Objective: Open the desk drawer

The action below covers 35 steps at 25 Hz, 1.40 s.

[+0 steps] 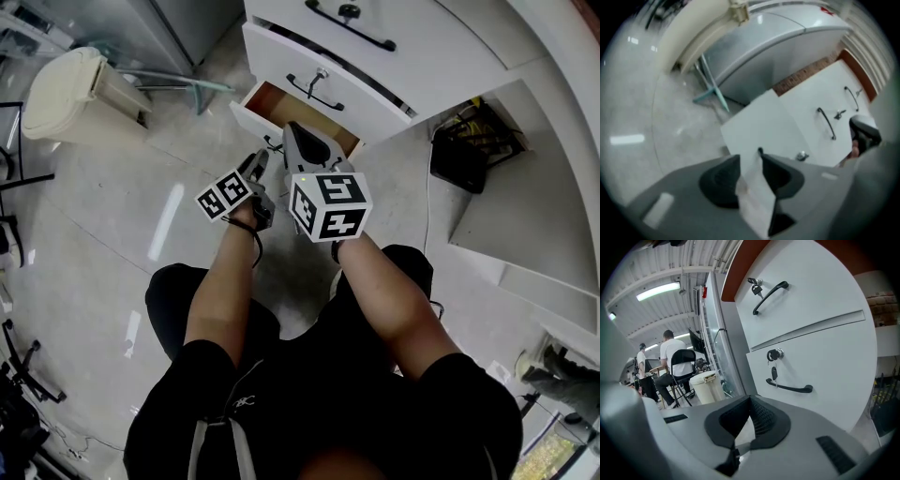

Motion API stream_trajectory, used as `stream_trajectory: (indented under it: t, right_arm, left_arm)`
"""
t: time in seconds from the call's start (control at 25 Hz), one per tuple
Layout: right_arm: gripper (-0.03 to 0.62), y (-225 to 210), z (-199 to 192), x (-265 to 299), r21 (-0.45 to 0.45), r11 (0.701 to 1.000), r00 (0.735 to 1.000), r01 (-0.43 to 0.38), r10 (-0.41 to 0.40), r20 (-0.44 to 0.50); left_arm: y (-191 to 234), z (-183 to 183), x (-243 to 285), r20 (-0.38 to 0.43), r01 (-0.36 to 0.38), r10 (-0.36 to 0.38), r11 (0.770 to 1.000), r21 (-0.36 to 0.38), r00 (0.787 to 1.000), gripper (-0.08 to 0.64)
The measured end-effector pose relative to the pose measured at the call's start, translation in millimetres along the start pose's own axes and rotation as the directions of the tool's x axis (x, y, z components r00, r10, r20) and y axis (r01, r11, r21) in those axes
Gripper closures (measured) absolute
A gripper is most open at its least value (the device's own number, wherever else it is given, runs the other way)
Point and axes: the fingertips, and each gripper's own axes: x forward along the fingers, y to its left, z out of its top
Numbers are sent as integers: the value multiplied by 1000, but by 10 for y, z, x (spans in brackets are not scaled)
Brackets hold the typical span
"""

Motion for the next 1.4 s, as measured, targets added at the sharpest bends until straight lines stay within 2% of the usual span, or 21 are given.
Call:
stream_trajectory:
  t: [0.04,0.08,0.12,0.16,0.2,0.28,0.36,0.48,0.64,0.76,0.88,0.96,1.16,1.4]
  right_arm:
    - [594,32,0,18,-1,1000,1000,-3,3,1]
    - [594,60,-4,35,-5,1000,1000,-3,3,1]
    - [594,80,-14,50,-12,1000,1000,0,0,1]
    - [594,90,-27,64,-20,1000,1000,7,-7,0]
    - [594,90,-40,80,-28,999,1000,16,-16,-1]
    - [594,75,-55,120,-37,999,999,39,-39,0]
    - [594,70,-60,159,-47,997,998,56,-56,4]
    - [594,72,-84,212,-70,995,997,76,-75,5]
    - [594,108,-96,289,-67,995,997,74,-73,8]
    - [594,263,43,286,-81,996,999,31,-29,30]
    - [595,464,239,117,-141,990,999,1,4,34]
    - [595,582,417,-15,-132,991,1000,-3,4,5]
    - [595,1017,1407,-379,-131,991,1000,-9,6,-24]
    - [594,1709,2993,-914,-139,989,998,-54,55,8]
  left_arm:
    - [82,167,-93,53,-90,85,990,107,995,445]
    - [130,333,-188,108,-182,162,958,220,981,547]
    - [125,480,-270,155,-253,213,909,332,965,561]
    - [64,602,-327,189,-290,230,855,430,955,561]
    - [-40,704,-364,210,-296,217,810,506,953,561]
    - [-305,882,-422,238,-271,156,752,601,959,563]
    - [-555,1028,-507,262,-247,92,713,656,961,563]
    - [-802,1187,-649,279,-231,37,671,704,959,563]
    - [-933,1326,-816,264,-217,26,648,730,964,563]
    - [-994,1422,-1025,263,-224,37,644,731,964,563]
    - [-1107,1479,-1415,247,-242,85,643,726,965,563]
    - [-1252,1554,-1698,224,-253,130,643,723,966,563]
    - [-2030,2028,-2408,211,-271,172,656,705,962,563]
    - [-3309,2908,-3216,250,-288,155,675,680,956,563]
